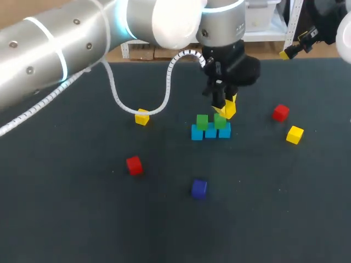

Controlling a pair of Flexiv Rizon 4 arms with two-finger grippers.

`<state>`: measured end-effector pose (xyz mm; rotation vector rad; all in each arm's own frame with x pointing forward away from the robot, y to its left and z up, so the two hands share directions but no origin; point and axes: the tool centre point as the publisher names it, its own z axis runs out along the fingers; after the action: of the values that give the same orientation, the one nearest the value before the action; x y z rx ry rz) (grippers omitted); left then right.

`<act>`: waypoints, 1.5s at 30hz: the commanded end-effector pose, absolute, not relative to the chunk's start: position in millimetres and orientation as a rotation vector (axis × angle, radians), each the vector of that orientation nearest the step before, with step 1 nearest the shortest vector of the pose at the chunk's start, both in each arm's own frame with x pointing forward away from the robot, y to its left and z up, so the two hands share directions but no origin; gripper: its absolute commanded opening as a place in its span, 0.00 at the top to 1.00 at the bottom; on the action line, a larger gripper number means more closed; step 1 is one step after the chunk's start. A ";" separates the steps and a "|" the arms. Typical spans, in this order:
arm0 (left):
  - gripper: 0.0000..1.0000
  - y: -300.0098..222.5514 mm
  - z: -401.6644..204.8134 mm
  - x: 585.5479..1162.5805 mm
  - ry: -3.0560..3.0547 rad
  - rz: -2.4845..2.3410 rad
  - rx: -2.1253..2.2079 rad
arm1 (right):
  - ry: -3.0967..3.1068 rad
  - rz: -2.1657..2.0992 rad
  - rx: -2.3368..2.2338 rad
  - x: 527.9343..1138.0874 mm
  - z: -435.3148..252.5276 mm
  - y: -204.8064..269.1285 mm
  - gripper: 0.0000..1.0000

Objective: Place the blue cubes, place green cubes on the blue cubes, place the yellow cubes on the green cubes, then place the red cubes on the yellow cubes, and place purple cube on the red cubes.

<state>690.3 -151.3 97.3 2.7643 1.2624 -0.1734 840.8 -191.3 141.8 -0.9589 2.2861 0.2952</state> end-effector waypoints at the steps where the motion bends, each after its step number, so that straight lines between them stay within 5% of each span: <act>1: 1.00 -153.7 99.6 694.1 1.266 -0.196 2.805 | 2.285 0.295 -0.959 839.4 142.3 -191.9 0.00; 22: 1.00 -153.4 97.8 695.9 1.259 -0.231 2.813 | 2.285 0.295 -0.959 839.4 142.3 -191.9 0.00; 45: 1.00 -133.5 91.1 686.8 2.460 -0.059 2.216 | 2.285 0.295 -0.959 839.4 142.3 -191.9 0.00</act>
<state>680.1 -132.5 94.3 2.3927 2.2457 -0.0389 840.8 -191.3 141.8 -0.9589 2.2862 0.2952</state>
